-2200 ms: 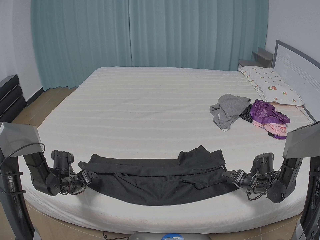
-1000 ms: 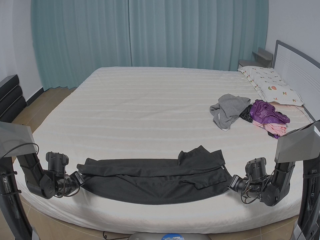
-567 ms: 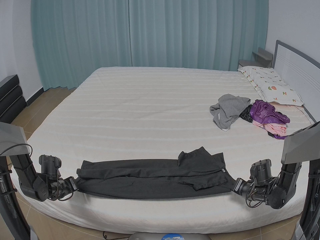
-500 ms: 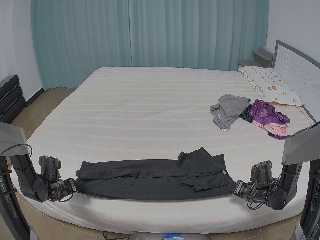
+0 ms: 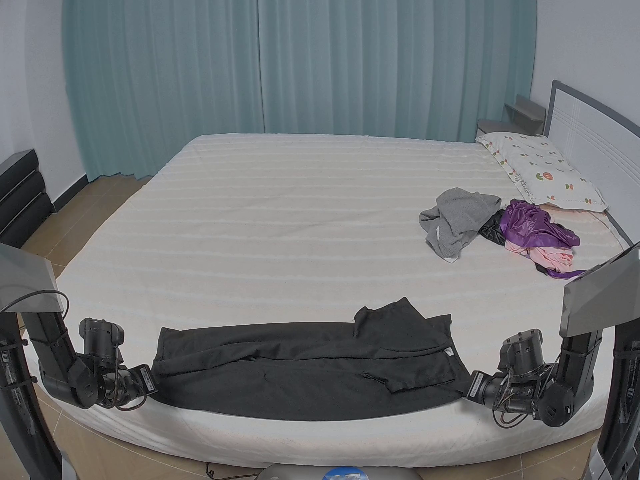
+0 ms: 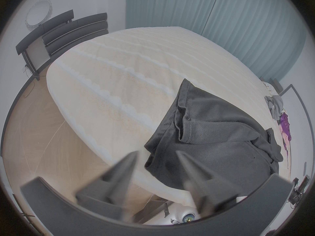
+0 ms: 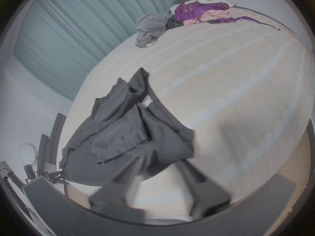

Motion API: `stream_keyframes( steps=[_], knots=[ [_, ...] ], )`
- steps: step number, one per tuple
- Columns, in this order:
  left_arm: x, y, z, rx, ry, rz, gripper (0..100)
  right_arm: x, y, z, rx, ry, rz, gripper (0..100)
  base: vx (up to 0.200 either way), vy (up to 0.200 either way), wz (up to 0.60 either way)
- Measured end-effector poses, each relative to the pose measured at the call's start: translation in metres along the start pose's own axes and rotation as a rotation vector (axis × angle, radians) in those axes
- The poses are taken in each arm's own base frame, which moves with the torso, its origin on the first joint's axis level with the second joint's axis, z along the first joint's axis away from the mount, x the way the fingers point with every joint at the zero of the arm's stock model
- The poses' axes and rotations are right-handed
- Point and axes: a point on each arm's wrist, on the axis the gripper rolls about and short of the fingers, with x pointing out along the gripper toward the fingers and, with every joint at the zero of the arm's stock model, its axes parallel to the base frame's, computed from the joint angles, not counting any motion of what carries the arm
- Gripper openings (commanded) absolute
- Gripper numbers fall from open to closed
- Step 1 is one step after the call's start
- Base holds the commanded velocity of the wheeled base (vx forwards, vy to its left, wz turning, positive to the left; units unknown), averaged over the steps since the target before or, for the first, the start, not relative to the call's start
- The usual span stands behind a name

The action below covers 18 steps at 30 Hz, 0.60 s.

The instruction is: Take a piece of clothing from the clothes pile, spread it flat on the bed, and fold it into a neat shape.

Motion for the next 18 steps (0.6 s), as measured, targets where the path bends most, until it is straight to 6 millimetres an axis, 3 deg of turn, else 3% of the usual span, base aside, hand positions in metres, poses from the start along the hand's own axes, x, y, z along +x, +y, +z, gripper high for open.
stream_keyframes(
  steps=[8,18],
  knots=[
    [0.000,-0.003,0.009,-0.033,-0.031,-0.026,100,-0.006,0.006,0.011,0.016,-0.069,0.077,100,0.000,0.000,0.00],
    [0.005,-0.023,0.051,-0.125,-0.094,-0.192,100,-0.019,0.005,0.043,0.097,-0.160,0.158,100,0.000,0.000,0.00]
  ],
)
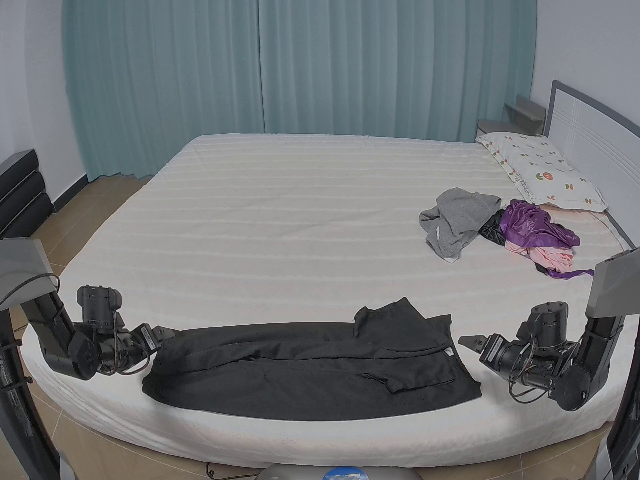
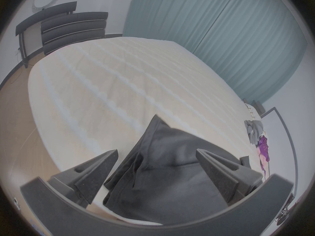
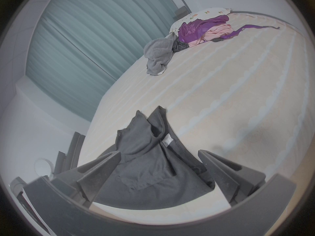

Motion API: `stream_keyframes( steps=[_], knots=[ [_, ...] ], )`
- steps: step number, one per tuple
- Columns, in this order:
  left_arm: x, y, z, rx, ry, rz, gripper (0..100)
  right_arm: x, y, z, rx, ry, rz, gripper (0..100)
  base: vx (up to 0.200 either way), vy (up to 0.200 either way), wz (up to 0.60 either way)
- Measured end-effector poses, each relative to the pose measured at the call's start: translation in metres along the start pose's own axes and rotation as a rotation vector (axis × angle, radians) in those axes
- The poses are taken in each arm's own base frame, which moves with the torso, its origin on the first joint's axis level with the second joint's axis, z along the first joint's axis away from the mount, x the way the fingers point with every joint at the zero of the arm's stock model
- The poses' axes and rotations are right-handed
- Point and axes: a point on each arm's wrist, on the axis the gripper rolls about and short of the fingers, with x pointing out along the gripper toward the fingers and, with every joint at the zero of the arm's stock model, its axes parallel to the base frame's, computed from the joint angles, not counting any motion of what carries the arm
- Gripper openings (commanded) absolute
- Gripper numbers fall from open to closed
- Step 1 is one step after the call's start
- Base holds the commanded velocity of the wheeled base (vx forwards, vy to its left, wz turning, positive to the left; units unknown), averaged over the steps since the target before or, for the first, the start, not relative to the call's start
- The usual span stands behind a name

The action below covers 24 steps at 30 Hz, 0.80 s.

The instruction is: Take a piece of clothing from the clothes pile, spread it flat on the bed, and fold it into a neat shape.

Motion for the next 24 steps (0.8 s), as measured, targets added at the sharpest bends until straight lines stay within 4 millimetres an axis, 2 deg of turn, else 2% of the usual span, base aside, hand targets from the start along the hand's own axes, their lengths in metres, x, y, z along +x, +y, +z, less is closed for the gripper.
stream_keyframes(
  steps=[4,11,12,17,24],
  knots=[
    [0.011,-0.007,0.013,-0.003,-0.005,-0.029,100,0.003,0.000,0.007,0.040,-0.007,0.026,100,0.000,0.000,0.00],
    [0.044,-0.015,0.030,-0.002,-0.006,-0.042,100,0.012,-0.001,0.011,0.066,-0.010,0.035,100,0.000,0.000,0.00],
    [0.048,-0.015,0.031,-0.003,0.006,-0.036,0,0.012,-0.002,0.011,0.067,-0.009,0.035,100,0.000,0.000,0.00],
    [0.064,-0.014,0.030,-0.005,0.045,-0.024,0,0.015,-0.004,0.012,0.076,-0.006,0.029,100,0.000,0.000,0.00],
    [0.072,-0.014,0.039,-0.013,0.019,-0.030,0,0.016,-0.007,0.013,0.083,-0.005,0.024,100,0.000,0.000,0.00]
  ],
)
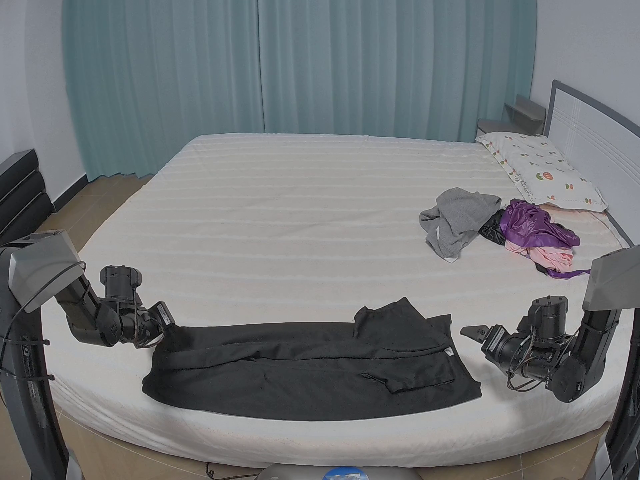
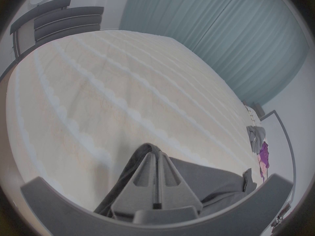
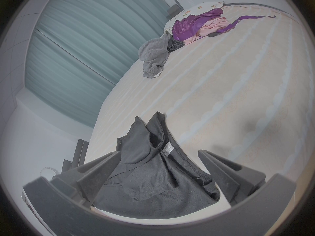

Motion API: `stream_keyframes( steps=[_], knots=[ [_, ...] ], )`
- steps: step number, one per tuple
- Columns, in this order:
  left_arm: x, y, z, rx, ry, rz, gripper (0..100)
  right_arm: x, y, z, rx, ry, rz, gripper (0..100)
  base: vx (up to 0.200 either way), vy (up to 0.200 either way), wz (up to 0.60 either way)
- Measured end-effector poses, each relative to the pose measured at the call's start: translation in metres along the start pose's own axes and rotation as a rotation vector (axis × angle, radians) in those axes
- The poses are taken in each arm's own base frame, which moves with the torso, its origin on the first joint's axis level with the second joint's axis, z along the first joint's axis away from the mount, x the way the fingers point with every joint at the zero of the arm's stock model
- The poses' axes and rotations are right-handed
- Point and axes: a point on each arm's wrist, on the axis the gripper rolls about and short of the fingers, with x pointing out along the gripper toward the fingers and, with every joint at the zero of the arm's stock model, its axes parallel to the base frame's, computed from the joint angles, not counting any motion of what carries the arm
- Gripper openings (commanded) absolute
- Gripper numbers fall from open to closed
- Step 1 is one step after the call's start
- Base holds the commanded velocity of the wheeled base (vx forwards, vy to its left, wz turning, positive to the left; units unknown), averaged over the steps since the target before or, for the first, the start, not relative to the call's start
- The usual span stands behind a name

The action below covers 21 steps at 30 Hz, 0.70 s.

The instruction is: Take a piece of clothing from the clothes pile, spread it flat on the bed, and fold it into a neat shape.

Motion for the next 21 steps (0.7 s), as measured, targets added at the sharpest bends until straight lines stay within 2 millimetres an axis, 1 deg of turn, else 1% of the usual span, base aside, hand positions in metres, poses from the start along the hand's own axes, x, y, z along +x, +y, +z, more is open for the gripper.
stream_keyframes(
  steps=[7,12,21],
  knots=[
    [0.000,-0.004,0.015,-0.049,-0.050,-0.021,0,0.000,0.000,0.000,0.001,0.002,-0.002,100,0.000,0.000,0.00],
    [0.000,-0.008,0.025,-0.051,-0.069,-0.054,0,0.001,0.000,-0.002,-0.002,0.008,-0.002,100,0.000,0.000,0.00],
    [0.002,-0.015,0.035,-0.044,-0.078,-0.114,0,0.005,-0.003,-0.006,-0.003,0.024,-0.011,100,0.000,0.000,0.00]
  ],
)
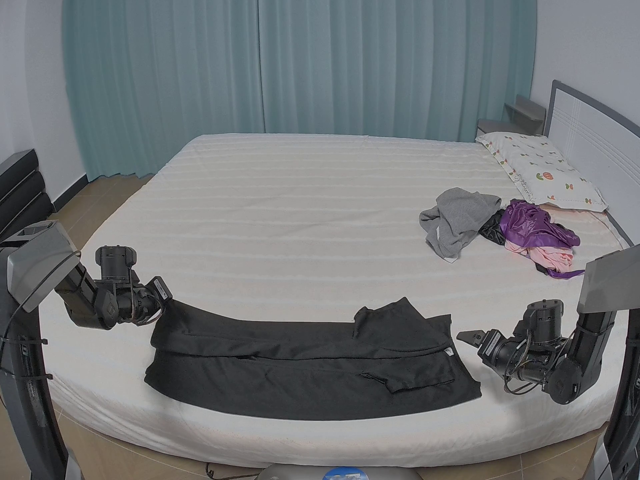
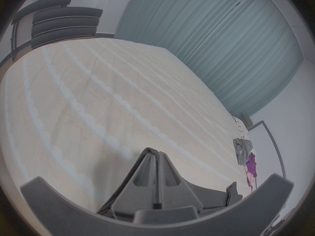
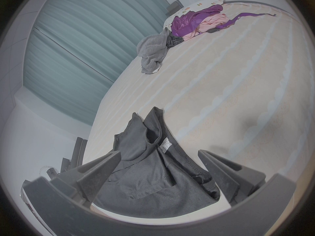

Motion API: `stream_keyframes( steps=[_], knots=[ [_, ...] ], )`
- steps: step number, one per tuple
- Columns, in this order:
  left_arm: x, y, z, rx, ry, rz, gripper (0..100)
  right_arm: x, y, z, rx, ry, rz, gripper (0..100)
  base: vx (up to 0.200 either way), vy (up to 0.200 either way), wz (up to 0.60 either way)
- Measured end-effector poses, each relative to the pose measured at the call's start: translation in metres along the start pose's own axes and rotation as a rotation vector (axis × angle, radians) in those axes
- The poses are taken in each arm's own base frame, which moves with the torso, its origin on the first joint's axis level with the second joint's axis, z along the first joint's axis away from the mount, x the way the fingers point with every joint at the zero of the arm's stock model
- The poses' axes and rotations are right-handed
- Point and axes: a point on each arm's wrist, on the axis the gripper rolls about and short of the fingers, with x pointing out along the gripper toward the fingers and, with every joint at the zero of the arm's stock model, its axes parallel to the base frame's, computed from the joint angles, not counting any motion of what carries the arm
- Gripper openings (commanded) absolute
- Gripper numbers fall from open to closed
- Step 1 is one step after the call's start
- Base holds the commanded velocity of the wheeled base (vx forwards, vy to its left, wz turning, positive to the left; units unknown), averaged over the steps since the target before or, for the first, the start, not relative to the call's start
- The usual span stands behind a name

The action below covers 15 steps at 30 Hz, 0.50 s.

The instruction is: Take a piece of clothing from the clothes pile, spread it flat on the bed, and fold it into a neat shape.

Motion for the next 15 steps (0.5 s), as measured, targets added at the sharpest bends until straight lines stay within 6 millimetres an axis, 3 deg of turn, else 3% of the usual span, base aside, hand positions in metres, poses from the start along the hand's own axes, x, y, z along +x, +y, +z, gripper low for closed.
stream_keyframes(
  steps=[8,9,15],
  knots=[
    [0.004,0.003,0.002,-0.004,-0.003,0.002,0,0.002,0.000,-0.002,-0.002,0.008,-0.001,100,0.000,0.000,0.00],
    [0.006,0.004,0.001,-0.004,-0.002,0.004,100,0.002,0.000,-0.002,-0.002,0.007,0.000,100,0.000,0.000,0.00],
    [0.018,0.009,-0.001,-0.021,0.007,0.012,100,0.008,0.006,0.004,0.020,-0.017,0.025,100,0.000,0.000,0.00]
  ],
)
